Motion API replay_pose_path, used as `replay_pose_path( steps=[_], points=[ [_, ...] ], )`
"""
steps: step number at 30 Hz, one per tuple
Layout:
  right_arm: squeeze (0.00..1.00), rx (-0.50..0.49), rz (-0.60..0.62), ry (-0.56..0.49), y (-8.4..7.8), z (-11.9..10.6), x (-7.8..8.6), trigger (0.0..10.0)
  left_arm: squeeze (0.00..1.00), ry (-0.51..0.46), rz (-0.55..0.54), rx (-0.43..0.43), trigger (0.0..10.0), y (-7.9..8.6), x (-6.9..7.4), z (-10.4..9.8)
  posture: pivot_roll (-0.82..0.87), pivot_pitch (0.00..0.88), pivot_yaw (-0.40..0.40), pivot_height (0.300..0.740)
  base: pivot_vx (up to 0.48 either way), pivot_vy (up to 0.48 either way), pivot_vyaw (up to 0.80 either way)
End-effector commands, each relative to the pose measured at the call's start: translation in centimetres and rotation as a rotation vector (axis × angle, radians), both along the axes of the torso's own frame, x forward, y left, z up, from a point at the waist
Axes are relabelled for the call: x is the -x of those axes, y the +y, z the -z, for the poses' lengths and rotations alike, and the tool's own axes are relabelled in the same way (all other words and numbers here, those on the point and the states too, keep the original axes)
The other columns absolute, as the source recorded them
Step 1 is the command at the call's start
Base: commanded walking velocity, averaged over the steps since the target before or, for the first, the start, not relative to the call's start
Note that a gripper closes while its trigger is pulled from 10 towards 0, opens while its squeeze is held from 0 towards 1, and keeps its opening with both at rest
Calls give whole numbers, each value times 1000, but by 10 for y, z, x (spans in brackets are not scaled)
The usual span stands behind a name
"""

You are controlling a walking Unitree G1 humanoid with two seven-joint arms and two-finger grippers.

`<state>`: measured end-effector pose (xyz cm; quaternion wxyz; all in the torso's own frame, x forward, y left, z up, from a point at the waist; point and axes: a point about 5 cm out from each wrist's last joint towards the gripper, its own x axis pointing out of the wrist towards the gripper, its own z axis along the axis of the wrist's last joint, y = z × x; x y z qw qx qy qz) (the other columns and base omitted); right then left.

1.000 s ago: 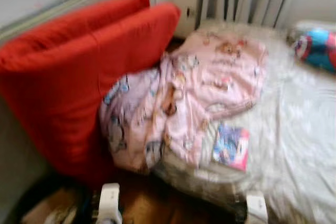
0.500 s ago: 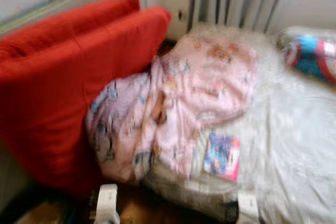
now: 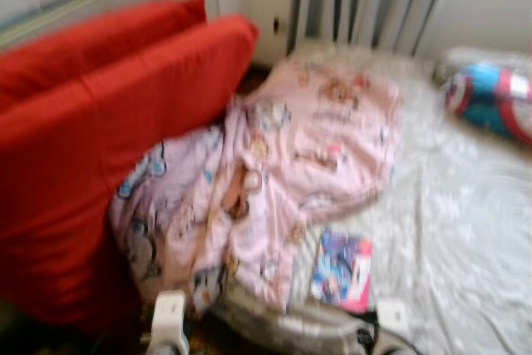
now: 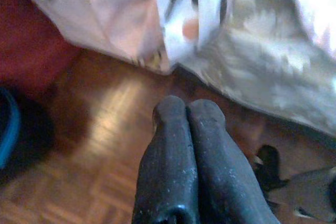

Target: Clean up the room

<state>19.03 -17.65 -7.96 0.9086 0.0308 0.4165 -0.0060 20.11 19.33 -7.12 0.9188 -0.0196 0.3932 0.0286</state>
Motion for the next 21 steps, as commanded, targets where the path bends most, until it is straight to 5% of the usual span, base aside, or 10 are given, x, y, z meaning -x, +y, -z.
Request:
replay_pose_path(
  steps=[1,5,11,21],
  points=[
    [0,15,27,-37,-11,-5,-6,10000,0,-46,24,4,10000,-6,-8,-5,-71,69,-17,740,0,0,0],
    [0,9,31,-103,-9,-14,-21,10000,0,-101,38,11,10000,-8,-17,-11,-75,67,-20,740,0,0,0],
    [0,-7,13,-354,-7,-45,-58,10000,0,-399,23,-9,10000,-3,-57,-50,-78,56,-38,740,0,0,0],
    [0,-1,-18,-582,-6,-68,-67,10000,0,-630,29,-39,10000,2,-53,-73,-76,34,-48,740,0,0,0]
  ],
)
